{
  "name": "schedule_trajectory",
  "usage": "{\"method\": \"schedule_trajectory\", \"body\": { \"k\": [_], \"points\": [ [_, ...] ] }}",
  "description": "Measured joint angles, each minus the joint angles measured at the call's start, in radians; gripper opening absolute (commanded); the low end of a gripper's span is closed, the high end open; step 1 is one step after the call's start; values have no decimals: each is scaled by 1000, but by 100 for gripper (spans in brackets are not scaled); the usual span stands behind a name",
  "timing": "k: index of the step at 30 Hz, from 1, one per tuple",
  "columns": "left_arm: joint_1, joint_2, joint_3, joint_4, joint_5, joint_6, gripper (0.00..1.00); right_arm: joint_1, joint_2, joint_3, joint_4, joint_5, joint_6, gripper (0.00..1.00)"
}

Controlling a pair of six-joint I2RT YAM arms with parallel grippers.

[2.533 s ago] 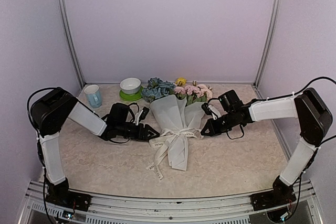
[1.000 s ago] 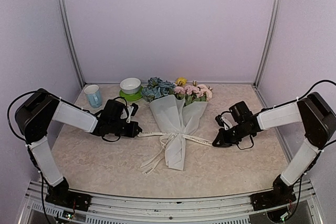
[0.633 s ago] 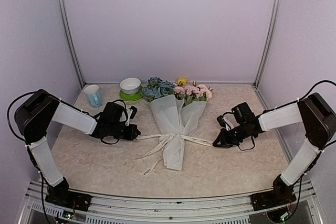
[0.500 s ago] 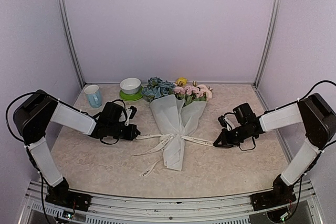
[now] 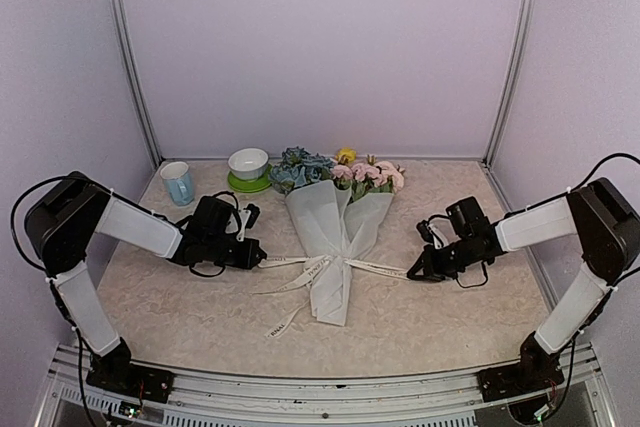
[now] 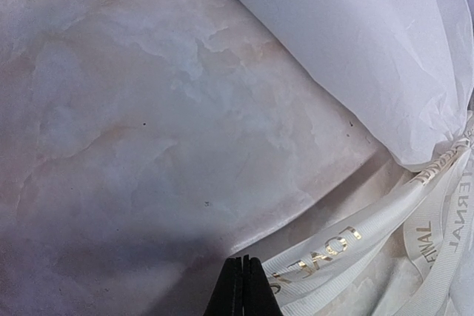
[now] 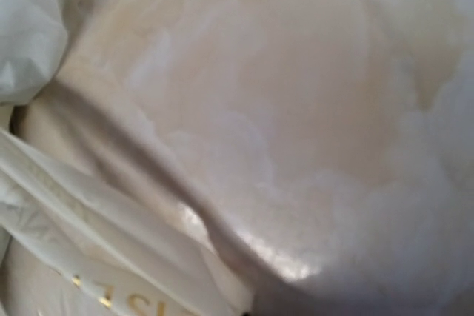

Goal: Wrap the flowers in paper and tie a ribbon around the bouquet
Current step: Tie the half-tied ribbon around the folded bouquet.

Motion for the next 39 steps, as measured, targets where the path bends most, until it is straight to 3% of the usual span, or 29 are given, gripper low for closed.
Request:
{"method": "schedule_trajectory", "body": {
  "k": [17,29,37,38,39],
  "points": [
    [3,1,-13,8,44,11,0,-20,0,-11,10,-24,-8,0],
    [-226,29,72,-116,16,171,0,-46,25,104,-123,106,-39,0],
    [-172,-126,-13,-73,-65,143,0,-66,-2,108,-145,125,-45,0],
    [-169,-150,-21,-61,-69,140,0,-66,-10,108,-146,123,-47,1],
    [-169,-169,-27,-51,-72,136,6,-66,-19,107,-146,122,-50,8]
  ]
}}
